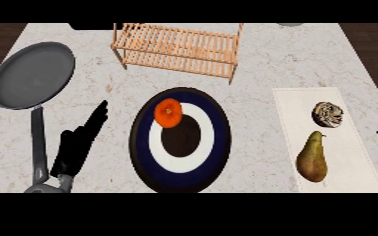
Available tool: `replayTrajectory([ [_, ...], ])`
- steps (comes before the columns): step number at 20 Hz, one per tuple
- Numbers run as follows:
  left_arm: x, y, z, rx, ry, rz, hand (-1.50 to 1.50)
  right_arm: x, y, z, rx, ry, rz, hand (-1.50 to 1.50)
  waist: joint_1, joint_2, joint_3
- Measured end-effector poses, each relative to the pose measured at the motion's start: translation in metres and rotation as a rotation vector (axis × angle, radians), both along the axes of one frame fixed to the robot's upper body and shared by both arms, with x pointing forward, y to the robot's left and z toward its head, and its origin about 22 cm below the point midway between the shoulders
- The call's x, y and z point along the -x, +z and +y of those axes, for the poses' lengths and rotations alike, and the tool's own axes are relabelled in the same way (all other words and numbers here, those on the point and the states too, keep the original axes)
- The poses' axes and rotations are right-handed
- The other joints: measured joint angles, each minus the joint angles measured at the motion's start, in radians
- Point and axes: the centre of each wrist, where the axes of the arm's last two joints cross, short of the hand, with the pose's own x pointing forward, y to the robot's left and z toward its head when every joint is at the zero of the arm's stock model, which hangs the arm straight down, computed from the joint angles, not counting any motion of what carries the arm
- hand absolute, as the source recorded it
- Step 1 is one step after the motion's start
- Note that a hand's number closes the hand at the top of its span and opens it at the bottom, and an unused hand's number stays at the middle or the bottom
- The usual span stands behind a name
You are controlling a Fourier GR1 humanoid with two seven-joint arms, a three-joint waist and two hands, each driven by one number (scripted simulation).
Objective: Pick the cupcake from the placemat and place it in the tiered shelf
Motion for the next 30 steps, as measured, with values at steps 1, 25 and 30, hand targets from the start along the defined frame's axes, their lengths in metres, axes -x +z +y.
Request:
replayTrajectory([
  [1, 0.001, -0.001, -0.002, 0.002, -0.004, -0.006, 0.0, -0.004, 0.009, 0.004, 0.001, 0.029, 0.01, -1.5, 0.003, 0.0, 0.0],
  [25, -0.013, -0.001, -0.019, 0.005, -0.064, -0.026, 0.0, -0.106, 0.074, 0.101, 0.368, 0.1, 0.9, -1.5, 0.058, 0.009, 0.0],
  [30, -0.01, -0.003, -0.016, 0.009, -0.055, -0.025, 0.0, -0.128, 0.058, 0.127, 0.346, 0.121, 0.959, -1.5, 0.046, 0.006, 0.0],
])
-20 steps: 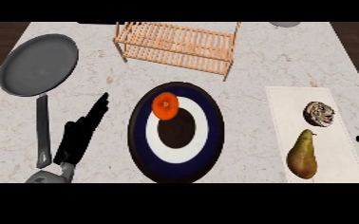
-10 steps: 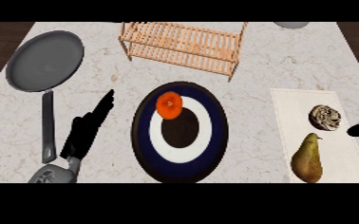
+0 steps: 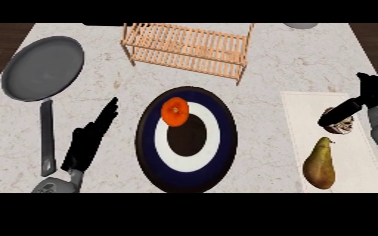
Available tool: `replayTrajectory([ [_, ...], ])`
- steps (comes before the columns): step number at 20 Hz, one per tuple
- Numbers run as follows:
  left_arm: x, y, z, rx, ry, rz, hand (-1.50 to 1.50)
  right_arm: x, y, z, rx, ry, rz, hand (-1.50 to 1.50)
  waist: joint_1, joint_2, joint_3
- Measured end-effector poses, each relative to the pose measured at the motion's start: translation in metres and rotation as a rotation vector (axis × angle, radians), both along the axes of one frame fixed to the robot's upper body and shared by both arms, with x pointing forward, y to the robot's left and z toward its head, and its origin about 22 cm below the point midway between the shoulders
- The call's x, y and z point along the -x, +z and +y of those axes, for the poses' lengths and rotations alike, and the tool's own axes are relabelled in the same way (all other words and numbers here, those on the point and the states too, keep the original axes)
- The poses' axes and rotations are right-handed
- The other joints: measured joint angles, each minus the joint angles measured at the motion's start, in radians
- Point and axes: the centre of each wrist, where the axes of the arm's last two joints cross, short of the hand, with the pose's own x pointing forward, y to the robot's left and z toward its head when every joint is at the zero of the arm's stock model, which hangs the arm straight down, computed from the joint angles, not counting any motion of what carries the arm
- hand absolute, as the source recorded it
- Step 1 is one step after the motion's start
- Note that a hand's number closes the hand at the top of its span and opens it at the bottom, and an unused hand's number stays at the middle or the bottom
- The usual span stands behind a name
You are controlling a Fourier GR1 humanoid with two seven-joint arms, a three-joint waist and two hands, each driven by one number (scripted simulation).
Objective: Pick the cupcake from the placemat and place it in the tiered shelf
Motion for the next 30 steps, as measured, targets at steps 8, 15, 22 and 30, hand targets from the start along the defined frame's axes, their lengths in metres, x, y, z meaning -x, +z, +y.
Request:
replayTrajectory([
  [8, 0.003, 0.002, 0.007, -0.003, 0.018, 0.012, 0.0, -0.008, -0.02, 0.015, 0.039, -0.009, 0.06, -1.5, -0.016, -0.004, 0.0],
  [15, 0.004, 0.001, 0.005, 0.0, 0.026, 0.012, 0.0, -0.016, -0.028, 0.006, 0.095, -0.029, 0.099, -1.5, -0.02, -0.004, 0.0],
  [22, 0.007, 0.005, 0.013, -0.005, 0.027, 0.021, 0.0, -0.013, -0.05, 0.007, 0.104, -0.041, 0.146, -1.5, -0.023, -0.004, 0.0],
  [30, 0.002, 0.004, 0.008, -0.008, 0.031, 0.02, 0.0, -0.013, -0.065, -0.006, 0.119, -0.062, 0.19, -1.5, -0.024, -0.003, 0.0],
])
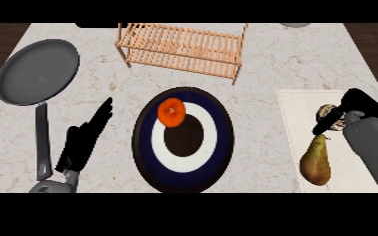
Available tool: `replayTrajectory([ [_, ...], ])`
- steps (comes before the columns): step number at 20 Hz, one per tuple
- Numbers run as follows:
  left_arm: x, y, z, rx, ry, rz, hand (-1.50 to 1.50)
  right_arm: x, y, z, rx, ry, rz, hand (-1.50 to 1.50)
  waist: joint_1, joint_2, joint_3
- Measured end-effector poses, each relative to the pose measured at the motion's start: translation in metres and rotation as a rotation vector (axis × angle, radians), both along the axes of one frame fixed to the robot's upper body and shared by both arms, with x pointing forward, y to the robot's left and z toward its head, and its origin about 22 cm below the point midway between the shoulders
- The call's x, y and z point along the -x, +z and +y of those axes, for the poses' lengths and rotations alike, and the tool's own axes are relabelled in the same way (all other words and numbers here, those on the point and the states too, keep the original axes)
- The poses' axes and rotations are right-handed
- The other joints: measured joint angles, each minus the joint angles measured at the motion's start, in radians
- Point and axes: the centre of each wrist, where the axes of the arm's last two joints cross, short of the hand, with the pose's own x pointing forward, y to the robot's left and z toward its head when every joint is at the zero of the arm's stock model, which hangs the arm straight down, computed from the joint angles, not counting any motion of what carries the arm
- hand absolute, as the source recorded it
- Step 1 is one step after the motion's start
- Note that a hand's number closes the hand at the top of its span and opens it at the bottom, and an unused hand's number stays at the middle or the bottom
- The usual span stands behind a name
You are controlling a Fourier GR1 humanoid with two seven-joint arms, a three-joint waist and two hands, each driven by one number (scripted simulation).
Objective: Pick the cupcake from the placemat and place it in the tiered shelf
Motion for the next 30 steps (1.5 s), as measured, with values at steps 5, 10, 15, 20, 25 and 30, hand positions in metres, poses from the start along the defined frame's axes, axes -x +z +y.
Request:
replayTrajectory([
  [5, 0.0, -0.003, 0.004, 0.004, 0.003, -0.006, 0.0, -0.001, -0.007, -0.002, -0.007, -0.011, 0.013, -1.5, 0.001, -0.001, 0.001],
  [10, 0.002, -0.002, -0.001, 0.004, -0.004, 0.001, 0.0, -0.004, -0.019, -0.003, -0.017, 0.004, 0.029, 1.5, 0.003, -0.003, -0.003],
  [15, 0.002, -0.004, 0.003, 0.003, -0.003, -0.013, 0.0, -0.005, -0.025, -0.004, -0.01, 0.042, -0.003, 1.5, 0.001, -0.008, -0.009],
  [20, 0.003, -0.005, 0.001, 0.007, 0.001, -0.012, 0.0, -0.008, -0.024, 0.001, 0.045, 0.057, -0.021, 1.5, -0.001, -0.008, -0.007],
  [25, 0.01, 0.001, 0.002, 0.007, -0.001, -0.001, 0.0, -0.008, -0.013, 0.006, 0.114, 0.051, -0.072, 1.5, -0.001, -0.005, -0.003],
  [30, 0.007, -0.001, 0.005, 0.005, 0.009, 0.01, 0.0, -0.004, -0.005, 0.111, 0.05, 0.257, -0.19, 1.5, -0.012, -0.012, -0.003],
])
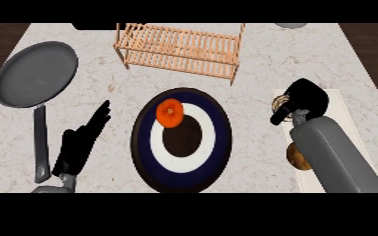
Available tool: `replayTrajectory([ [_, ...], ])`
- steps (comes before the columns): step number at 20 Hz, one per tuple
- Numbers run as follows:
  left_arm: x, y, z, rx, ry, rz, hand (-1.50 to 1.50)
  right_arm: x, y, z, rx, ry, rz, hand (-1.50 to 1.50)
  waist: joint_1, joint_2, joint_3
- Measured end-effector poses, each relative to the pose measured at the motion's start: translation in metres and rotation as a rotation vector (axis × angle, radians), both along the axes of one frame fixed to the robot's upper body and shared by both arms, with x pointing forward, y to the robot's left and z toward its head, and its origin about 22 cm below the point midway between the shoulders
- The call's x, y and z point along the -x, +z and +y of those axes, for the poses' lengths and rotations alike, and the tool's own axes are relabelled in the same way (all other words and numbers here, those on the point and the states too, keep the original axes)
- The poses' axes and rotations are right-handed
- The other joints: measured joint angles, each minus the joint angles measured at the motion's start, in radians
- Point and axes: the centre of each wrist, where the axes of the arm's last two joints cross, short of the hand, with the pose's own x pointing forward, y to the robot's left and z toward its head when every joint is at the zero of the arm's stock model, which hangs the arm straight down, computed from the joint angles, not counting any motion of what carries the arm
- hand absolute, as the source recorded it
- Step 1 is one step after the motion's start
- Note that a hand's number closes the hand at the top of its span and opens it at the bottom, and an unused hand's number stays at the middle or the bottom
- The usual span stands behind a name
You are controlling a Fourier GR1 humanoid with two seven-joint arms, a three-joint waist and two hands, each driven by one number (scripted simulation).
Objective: Pick the cupcake from the placemat and place it in the tiered shelf
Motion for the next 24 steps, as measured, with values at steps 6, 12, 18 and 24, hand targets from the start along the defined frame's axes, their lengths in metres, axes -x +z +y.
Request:
replayTrajectory([
  [6, 0.004, -0.005, 0.0, -0.003, 0.005, 0.011, 0.0, 0.037, 0.041, 0.132, -0.073, 0.272, -0.195, 1.5, -0.007, -0.011, 0.0],
  [12, 0.003, -0.005, 0.001, -0.001, 0.015, 0.012, 0.0, 0.071, 0.104, 0.172, -0.033, 0.353, -0.468, 1.5, -0.013, -0.012, 0.0],
  [18, 0.001, -0.007, -0.003, -0.005, 0.006, -0.002, 0.0, 0.086, 0.162, 0.177, -0.028, 0.343, -0.723, 1.5, -0.003, -0.006, 0.002],
  [24, -0.003, -0.008, -0.002, -0.005, -0.01, -0.022, 0.0, 0.065, 0.207, 0.176, 0.0, 0.285, -0.807, 1.5, 0.012, 0.003, 0.003],
])
